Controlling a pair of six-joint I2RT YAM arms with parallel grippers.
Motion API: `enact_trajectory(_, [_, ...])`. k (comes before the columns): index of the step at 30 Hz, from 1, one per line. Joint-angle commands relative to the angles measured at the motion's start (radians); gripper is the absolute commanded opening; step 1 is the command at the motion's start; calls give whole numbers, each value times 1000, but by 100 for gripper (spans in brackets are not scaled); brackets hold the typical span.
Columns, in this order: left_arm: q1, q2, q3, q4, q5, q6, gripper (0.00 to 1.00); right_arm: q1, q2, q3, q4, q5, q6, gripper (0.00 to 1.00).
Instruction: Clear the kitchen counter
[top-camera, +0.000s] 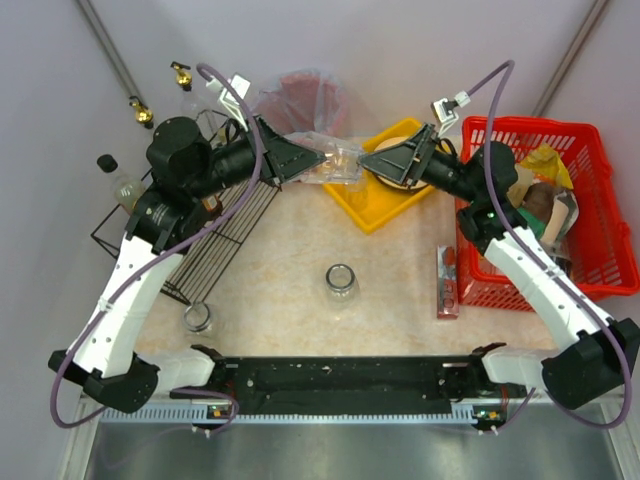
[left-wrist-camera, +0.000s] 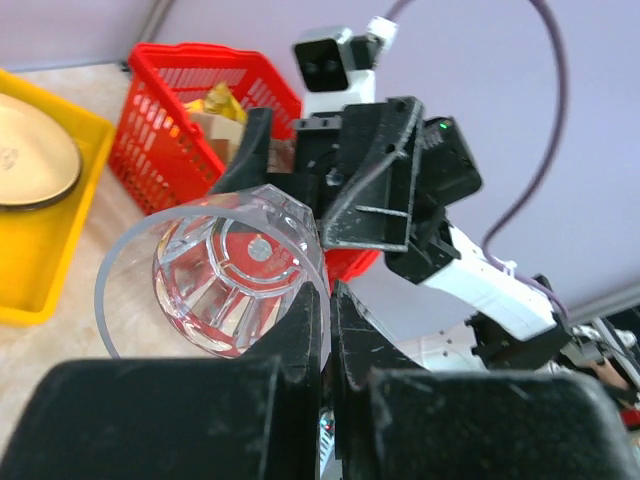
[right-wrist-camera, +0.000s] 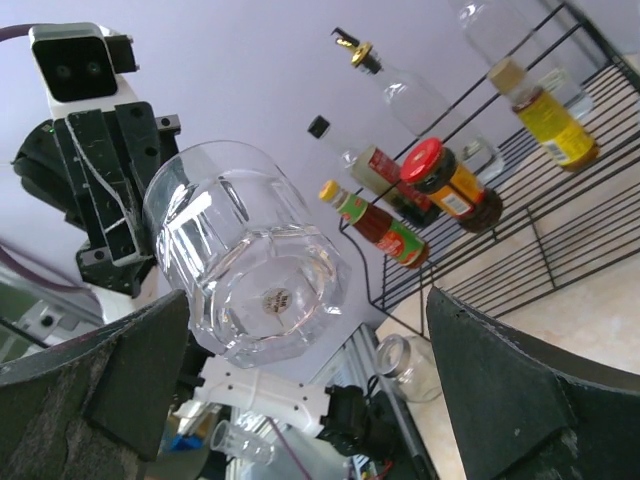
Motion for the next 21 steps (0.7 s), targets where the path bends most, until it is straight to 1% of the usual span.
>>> enact_trajectory(1, [4,-33,-22,169,96,-69,0,36,-2,8,142,-28,88,99])
enact_trajectory(9, [4,-21,-71,319,147,-162,0,105,26,37,294,-87,204,99])
enact_trajectory(14, [4,-21,-75,338,124,-160,0,108,1,28,293,-73,223,98])
enact_trajectory(17, [3,-7,-60,340,135,-156,0,108,-20,19,285,-45,211,93])
enact_trajectory(21, [4,8,-54,341,148,-163,0,108,-34,31,258,-33,180,83])
